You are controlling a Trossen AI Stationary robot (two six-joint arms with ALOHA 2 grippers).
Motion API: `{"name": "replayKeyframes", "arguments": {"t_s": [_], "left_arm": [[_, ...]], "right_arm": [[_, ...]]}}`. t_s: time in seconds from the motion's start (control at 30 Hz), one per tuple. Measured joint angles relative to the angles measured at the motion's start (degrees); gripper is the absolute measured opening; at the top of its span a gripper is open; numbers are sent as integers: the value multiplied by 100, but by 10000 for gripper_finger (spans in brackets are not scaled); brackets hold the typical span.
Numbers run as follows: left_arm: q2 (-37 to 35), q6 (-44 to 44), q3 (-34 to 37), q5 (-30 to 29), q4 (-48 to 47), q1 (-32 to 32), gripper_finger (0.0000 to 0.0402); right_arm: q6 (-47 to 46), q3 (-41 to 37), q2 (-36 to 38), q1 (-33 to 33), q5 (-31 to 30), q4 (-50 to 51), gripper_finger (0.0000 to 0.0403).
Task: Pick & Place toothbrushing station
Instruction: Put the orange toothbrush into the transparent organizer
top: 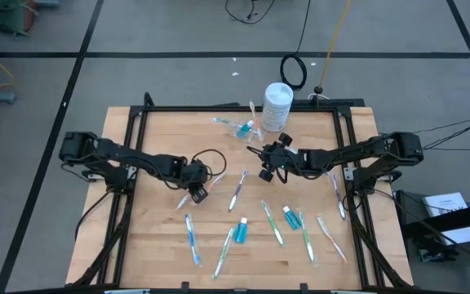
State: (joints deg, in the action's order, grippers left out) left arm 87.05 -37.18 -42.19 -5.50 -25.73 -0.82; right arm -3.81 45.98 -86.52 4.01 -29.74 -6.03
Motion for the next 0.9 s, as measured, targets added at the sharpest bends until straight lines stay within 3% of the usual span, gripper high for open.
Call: {"name": "replayKeyframes", "arguments": {"t_s": [0.27, 0.73, 0.9], "left_arm": [[386, 156, -17, -256, 28, 76, 136], [321, 528, -1, -355, 190, 130, 16], [144, 827, -214, -465, 294, 255, 13]], "right_arm": [[-2, 0, 0, 0, 2, 46, 160], [-171, 0, 0, 0, 2, 58, 160], [-197, 0, 0, 0, 2, 71, 160]]}}
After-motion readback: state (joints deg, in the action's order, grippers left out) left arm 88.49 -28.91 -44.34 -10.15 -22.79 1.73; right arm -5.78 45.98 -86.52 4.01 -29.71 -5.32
